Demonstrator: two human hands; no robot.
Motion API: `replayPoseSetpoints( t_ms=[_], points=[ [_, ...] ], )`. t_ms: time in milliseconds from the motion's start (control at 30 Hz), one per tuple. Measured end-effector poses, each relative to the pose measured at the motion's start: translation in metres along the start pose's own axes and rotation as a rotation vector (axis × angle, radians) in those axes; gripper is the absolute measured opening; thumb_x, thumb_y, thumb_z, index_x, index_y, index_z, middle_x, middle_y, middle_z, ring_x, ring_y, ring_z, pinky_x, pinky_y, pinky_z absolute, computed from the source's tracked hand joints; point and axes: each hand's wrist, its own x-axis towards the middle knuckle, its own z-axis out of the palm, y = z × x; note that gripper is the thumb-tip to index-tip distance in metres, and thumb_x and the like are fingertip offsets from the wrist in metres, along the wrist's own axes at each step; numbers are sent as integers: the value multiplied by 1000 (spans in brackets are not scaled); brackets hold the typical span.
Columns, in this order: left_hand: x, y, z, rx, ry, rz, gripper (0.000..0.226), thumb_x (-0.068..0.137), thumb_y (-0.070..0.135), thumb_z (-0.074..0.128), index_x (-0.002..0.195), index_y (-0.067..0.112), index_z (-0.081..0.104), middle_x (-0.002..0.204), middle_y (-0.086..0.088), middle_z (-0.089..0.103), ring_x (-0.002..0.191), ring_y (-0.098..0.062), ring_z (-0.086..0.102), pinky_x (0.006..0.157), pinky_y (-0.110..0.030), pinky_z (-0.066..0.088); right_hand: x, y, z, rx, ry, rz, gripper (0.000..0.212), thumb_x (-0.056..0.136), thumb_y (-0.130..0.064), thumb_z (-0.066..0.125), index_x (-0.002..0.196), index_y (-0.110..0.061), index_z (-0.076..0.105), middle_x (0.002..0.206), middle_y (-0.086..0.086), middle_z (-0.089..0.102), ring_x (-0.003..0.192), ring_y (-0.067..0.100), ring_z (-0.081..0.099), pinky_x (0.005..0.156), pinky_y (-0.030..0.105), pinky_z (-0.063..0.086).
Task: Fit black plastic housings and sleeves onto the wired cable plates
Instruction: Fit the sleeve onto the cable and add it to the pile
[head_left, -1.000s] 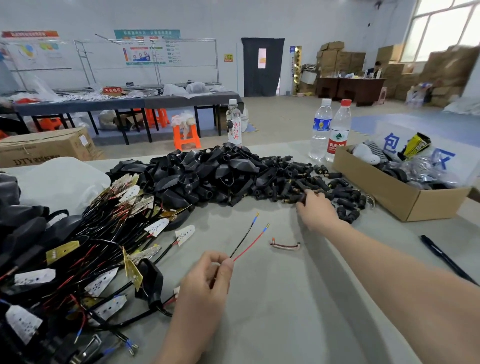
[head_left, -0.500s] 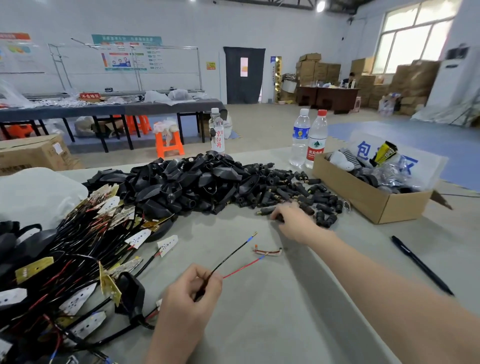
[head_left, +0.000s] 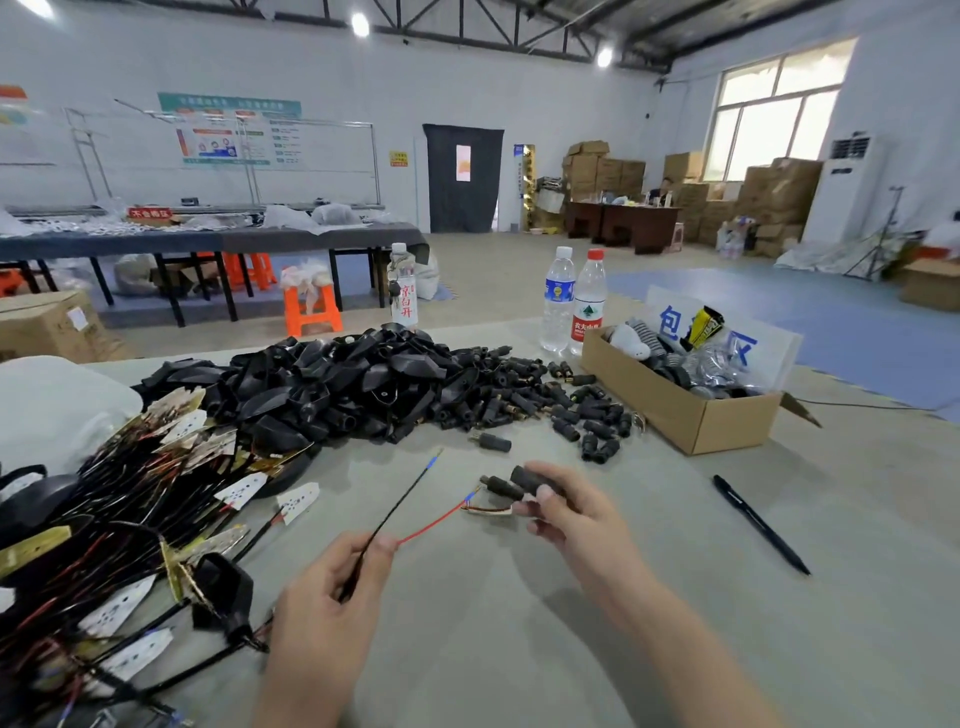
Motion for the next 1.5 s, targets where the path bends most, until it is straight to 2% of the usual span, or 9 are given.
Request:
replayPoseSetpoints(
  t_ms=[100, 200, 333, 400, 667, 967, 1200, 1367, 1500],
  points=[
    [-1, -2, 2, -4, -8, 16, 6, 86, 48, 62, 84, 47, 68, 75, -3, 70, 55, -4, 51, 52, -10, 37, -6, 11, 6, 188, -27, 68, 17, 100, 3, 48, 112, -7, 54, 87, 3, 76, 84, 16, 72, 69, 22, 54],
    [-2, -5, 3, 23, -26, 58, 29, 78, 62, 53, 90, 41, 68, 72, -11, 64, 53, -6, 46, 51, -17, 36, -6, 10, 10, 171, -96, 44, 20, 99, 3, 49, 109, -10, 60, 90, 3, 77, 86, 15, 73, 73, 20, 54],
    [-3, -7, 4, 35, -51, 71, 27, 84, 56, 56, 92, 33, 69, 66, -16, 56, 55, -9, 40, 54, -38, 36, -5, 9, 14, 201, -96, 38, 22, 99, 5, 48, 108, -10, 61, 90, 1, 77, 82, 13, 72, 74, 19, 55],
    [-2, -8, 5, 39, -61, 64, 26, 86, 56, 61, 92, 32, 69, 65, -17, 55, 55, -9, 40, 56, -41, 35, -5, 10, 16, 217, -112, 44, 23, 99, 5, 47, 108, -10, 62, 91, 0, 77, 81, 13, 72, 74, 19, 55],
    [-1, -8, 4, 61, -62, 61, 32, 82, 57, 54, 92, 31, 69, 64, -15, 52, 53, -8, 35, 49, -23, 26, -2, 8, 10, 307, -104, 32, 25, 99, 4, 47, 106, -11, 66, 91, 4, 76, 81, 15, 70, 75, 20, 55],
    [-5, -5, 4, 49, -56, 54, 32, 82, 55, 55, 90, 28, 68, 66, -18, 54, 54, -10, 37, 52, -36, 29, -4, 7, 7, 211, -102, -7, 27, 99, 3, 49, 108, -15, 67, 93, 2, 76, 83, 15, 69, 78, 22, 55],
    [-3, -11, 4, 48, -82, 52, 29, 84, 54, 57, 91, 28, 69, 70, -20, 58, 60, -11, 44, 53, -36, 35, -8, 4, 7, 2, -88, -51, 29, 96, 2, 56, 107, -21, 68, 102, -3, 76, 93, 21, 71, 78, 21, 53],
    [-3, -11, 4, 24, -90, 64, 34, 82, 57, 55, 93, 29, 70, 68, -21, 57, 58, -13, 42, 54, -26, 28, -8, 6, 10, -127, -79, -58, 31, 94, 1, 59, 101, -27, 69, 97, -10, 75, 83, 9, 68, 74, 17, 51],
    [-2, -11, 4, -2, -82, 51, 33, 83, 57, 56, 93, 30, 71, 70, -22, 57, 59, -12, 41, 55, -26, 28, -9, 4, 8, -21, -128, -32, 31, 95, 1, 59, 104, -27, 71, 102, -6, 76, 89, 12, 71, 74, 19, 53]
  ],
)
